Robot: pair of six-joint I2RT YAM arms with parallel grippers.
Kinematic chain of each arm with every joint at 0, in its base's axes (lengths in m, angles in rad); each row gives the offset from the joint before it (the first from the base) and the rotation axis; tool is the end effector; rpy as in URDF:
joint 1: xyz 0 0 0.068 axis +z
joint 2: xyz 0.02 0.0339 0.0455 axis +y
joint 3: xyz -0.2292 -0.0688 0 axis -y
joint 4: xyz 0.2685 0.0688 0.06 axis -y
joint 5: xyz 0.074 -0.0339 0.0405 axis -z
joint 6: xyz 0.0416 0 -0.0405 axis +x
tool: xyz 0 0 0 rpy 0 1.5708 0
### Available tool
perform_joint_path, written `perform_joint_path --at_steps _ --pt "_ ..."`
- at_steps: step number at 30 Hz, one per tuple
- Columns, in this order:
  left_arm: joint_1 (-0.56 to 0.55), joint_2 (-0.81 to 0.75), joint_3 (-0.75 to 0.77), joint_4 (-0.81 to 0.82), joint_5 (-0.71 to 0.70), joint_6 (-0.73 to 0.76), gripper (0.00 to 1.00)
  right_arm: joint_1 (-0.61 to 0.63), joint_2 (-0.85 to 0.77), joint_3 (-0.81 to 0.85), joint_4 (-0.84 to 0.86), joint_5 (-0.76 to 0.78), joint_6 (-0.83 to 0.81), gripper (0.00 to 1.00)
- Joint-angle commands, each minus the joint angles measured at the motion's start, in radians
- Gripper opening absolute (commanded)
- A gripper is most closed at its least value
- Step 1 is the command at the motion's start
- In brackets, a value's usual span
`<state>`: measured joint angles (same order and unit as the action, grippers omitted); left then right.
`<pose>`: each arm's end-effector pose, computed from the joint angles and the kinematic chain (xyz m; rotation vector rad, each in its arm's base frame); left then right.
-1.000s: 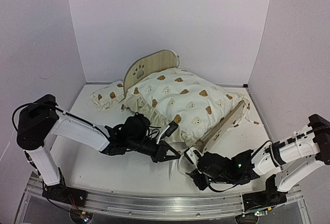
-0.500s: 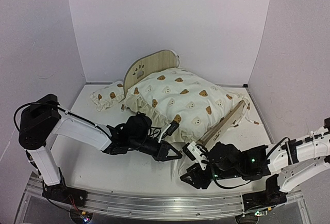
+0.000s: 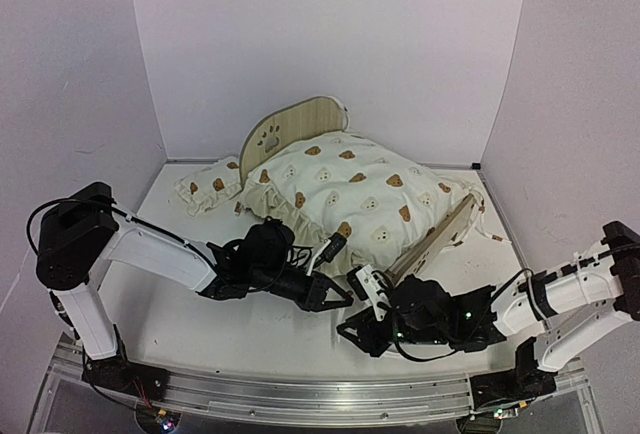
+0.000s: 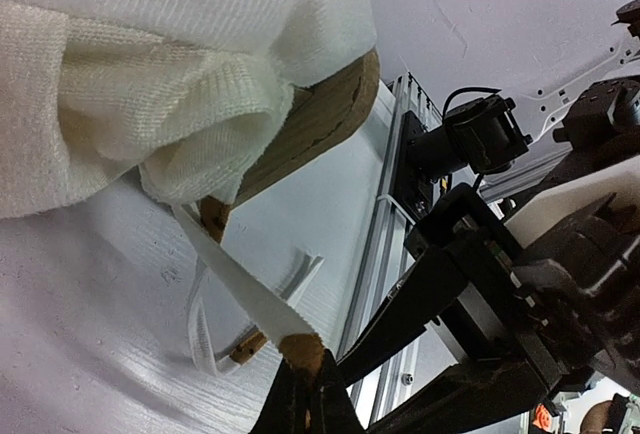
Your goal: Set up the pet bed
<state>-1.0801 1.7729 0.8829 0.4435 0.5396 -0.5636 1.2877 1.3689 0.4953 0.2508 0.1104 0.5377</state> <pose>0.1605 -0.3457 0.1198 0.9742 2.1202 -1.4934 0.0843 0.2735 0.1034 -0.7946 2.1996 0.8698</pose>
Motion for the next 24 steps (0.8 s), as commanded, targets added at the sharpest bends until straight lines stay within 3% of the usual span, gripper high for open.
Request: perform_joint_path --at_steps 1,7,10,12,15,17,22,24 --pt "-0.003 -0.001 0.042 0.006 0.004 -0.006 0.0 -0.004 0.003 0.049 0.076 0.066 0.036 0.29" --pt "-0.003 -0.014 0.035 0.007 0.005 0.002 0.0 -0.005 0.05 0.076 0.075 0.077 0.048 0.2" --pt "-0.003 -0.023 0.029 0.008 0.005 0.005 0.0 -0.009 0.048 0.072 0.068 0.098 0.06 0.11" --pt "-0.003 -0.027 0.024 0.007 0.006 0.009 0.0 -0.009 0.036 0.065 0.06 0.108 0.064 0.0" --pt "-0.003 -0.035 0.007 0.006 -0.003 0.015 0.0 -0.01 0.003 0.085 -0.085 0.091 0.051 0.0" --pt "-0.003 -0.047 -0.019 0.006 -0.037 0.029 0.08 -0.009 -0.052 0.076 -0.2 0.055 0.052 0.0" --pt "-0.006 -0.07 -0.072 0.007 -0.131 0.09 0.43 -0.01 -0.194 0.044 -0.408 -0.004 0.09 0.0" --pt "-0.008 -0.072 -0.067 0.009 -0.16 0.119 0.48 -0.009 -0.224 0.049 -0.443 0.0 0.097 0.0"
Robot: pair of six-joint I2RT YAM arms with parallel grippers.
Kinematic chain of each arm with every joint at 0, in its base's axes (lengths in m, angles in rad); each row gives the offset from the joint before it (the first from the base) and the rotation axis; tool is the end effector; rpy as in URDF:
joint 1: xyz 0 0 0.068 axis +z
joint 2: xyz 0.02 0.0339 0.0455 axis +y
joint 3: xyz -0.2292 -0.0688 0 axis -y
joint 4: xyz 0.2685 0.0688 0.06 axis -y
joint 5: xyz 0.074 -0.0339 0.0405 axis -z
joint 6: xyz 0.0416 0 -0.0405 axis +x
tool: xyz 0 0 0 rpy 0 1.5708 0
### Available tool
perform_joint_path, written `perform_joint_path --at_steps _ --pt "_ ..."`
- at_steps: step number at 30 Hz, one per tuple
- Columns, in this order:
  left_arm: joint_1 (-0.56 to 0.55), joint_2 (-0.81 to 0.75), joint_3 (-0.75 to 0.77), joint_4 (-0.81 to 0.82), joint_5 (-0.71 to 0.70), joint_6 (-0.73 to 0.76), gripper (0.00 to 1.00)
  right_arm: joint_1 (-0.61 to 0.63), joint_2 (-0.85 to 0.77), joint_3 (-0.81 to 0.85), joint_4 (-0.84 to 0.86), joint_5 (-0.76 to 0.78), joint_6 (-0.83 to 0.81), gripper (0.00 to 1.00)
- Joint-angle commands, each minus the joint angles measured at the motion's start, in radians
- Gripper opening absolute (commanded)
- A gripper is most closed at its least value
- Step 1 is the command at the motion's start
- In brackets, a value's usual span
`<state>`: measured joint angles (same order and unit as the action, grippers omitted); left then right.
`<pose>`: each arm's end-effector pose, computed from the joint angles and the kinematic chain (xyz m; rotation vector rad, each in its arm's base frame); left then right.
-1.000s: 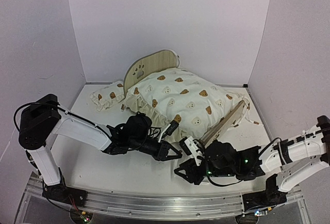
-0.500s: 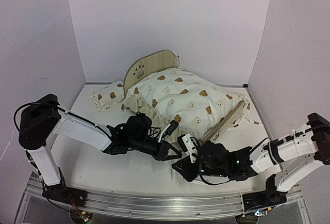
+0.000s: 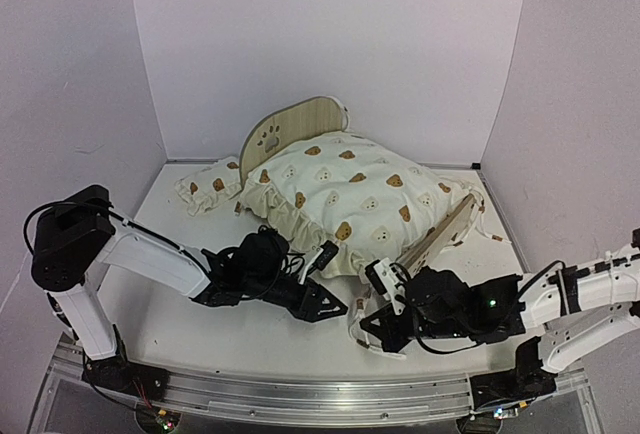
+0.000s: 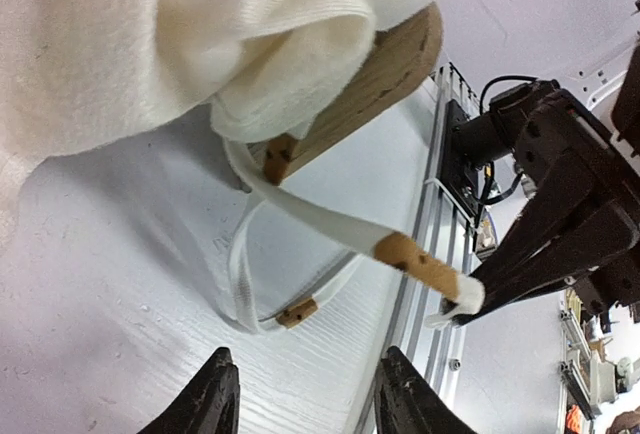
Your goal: Set up the pet bed
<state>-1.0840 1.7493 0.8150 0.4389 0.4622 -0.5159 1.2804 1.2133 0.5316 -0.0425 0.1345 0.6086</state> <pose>0.1550 -0.3325 0.1059 0.9665 2.1443 -1.3782 0.0833 0.2594 0.1293 -0.7305 2.3156 0.7901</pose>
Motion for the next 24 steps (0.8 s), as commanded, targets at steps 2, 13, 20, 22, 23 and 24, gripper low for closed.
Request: perform_joint_path --at_steps 2,13,20,22,23,24 --pt "-0.006 -0.053 0.004 0.019 -0.115 0.106 0.55 -0.003 -0.082 0.019 -0.184 -0.002 0.037 0.0" --pt "-0.023 0.061 0.158 0.095 -0.082 0.205 0.62 -0.003 -0.074 0.082 -0.374 0.064 0.029 0.0" --pt "-0.03 0.177 0.251 0.13 -0.071 0.173 0.6 -0.003 -0.069 0.11 -0.358 0.189 0.042 0.0" --pt "-0.031 0.195 0.26 0.131 -0.099 0.161 0.6 -0.003 -0.069 0.122 -0.351 0.195 0.032 0.0" --pt "-0.031 0.201 0.263 0.132 -0.118 0.158 0.59 -0.003 -0.069 0.124 -0.348 0.195 0.027 0.0" --pt "-0.031 0.208 0.268 0.132 -0.13 0.156 0.58 -0.003 -0.069 0.124 -0.345 0.196 0.026 0.0"
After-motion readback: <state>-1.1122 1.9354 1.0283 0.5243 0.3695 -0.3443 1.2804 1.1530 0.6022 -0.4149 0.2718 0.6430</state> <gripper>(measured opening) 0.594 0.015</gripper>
